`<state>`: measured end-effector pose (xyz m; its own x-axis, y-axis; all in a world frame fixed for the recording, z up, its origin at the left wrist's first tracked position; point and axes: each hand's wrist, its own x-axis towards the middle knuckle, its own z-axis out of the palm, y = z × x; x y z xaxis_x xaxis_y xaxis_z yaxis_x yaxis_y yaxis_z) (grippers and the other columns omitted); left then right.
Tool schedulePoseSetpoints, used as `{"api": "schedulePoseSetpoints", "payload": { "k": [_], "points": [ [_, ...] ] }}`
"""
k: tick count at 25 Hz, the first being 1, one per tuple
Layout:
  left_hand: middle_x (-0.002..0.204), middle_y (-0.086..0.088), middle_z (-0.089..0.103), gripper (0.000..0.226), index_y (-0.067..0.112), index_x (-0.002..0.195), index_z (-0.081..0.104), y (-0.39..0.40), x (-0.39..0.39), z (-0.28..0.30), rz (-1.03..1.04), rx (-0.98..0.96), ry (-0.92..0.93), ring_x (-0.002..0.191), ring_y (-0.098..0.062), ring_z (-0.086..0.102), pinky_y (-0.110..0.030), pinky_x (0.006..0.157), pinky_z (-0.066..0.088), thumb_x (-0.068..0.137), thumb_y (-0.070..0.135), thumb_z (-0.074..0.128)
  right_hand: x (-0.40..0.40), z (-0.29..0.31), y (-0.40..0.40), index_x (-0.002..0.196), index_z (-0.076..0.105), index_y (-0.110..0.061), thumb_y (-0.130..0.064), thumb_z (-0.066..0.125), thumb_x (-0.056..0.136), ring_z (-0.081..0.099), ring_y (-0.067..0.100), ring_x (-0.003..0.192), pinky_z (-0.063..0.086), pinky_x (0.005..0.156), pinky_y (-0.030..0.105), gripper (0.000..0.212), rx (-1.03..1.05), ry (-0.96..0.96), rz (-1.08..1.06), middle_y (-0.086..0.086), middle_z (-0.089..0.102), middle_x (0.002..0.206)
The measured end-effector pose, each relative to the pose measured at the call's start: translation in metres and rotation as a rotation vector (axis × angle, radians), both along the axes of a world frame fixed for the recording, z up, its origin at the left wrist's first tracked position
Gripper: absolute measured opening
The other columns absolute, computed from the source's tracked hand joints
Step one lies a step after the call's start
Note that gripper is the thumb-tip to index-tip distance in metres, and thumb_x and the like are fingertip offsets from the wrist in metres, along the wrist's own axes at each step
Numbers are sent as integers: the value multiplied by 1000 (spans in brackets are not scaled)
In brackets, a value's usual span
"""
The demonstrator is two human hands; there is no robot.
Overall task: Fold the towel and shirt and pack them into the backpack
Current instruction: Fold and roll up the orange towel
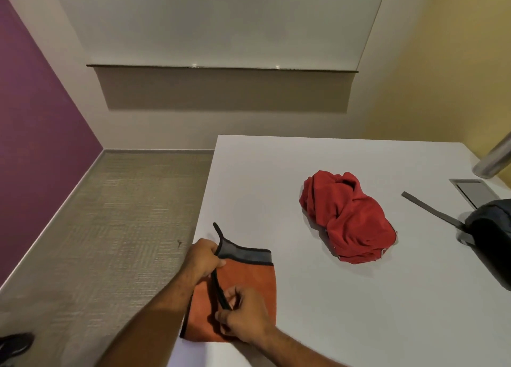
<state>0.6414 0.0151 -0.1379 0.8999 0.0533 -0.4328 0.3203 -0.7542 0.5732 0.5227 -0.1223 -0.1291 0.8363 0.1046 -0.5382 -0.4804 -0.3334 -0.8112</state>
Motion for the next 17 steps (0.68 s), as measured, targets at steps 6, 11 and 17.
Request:
{"api": "schedulePoseSetpoints", "payload": {
  "k": [6, 11, 17],
  "points": [
    [71, 4, 64, 15, 13, 78, 68, 30, -7, -12, 37, -5, 7, 64, -9, 60, -22, 58, 49, 74, 11, 82, 2, -13, 34, 92, 62, -19, -11, 75, 72, 71, 23, 73, 62, 63, 32, 25, -10, 24, 57, 12, 72, 89],
    [59, 10, 52, 24, 18, 68, 61, 37, -11, -22, 75, -28, -20, 54, -4, 48, -19, 50, 36, 75, 10, 82, 1, -27, 47, 93, 62, -19, -17, 80, 60, 71, 29, 80, 62, 69, 45, 37, 0, 89, 35, 12, 70, 89],
    [82, 6, 66, 25, 20, 89, 65, 40, -18, -36, 140, -118, -60, 85, -19, 67, -34, 78, 56, 75, 7, 80, -4, -37, 45, 105, 60, -27, -24, 87, 63, 68, 15, 85, 59, 85, 38, 50, 86, 220, 129, -5, 69, 89]
  ]
}}
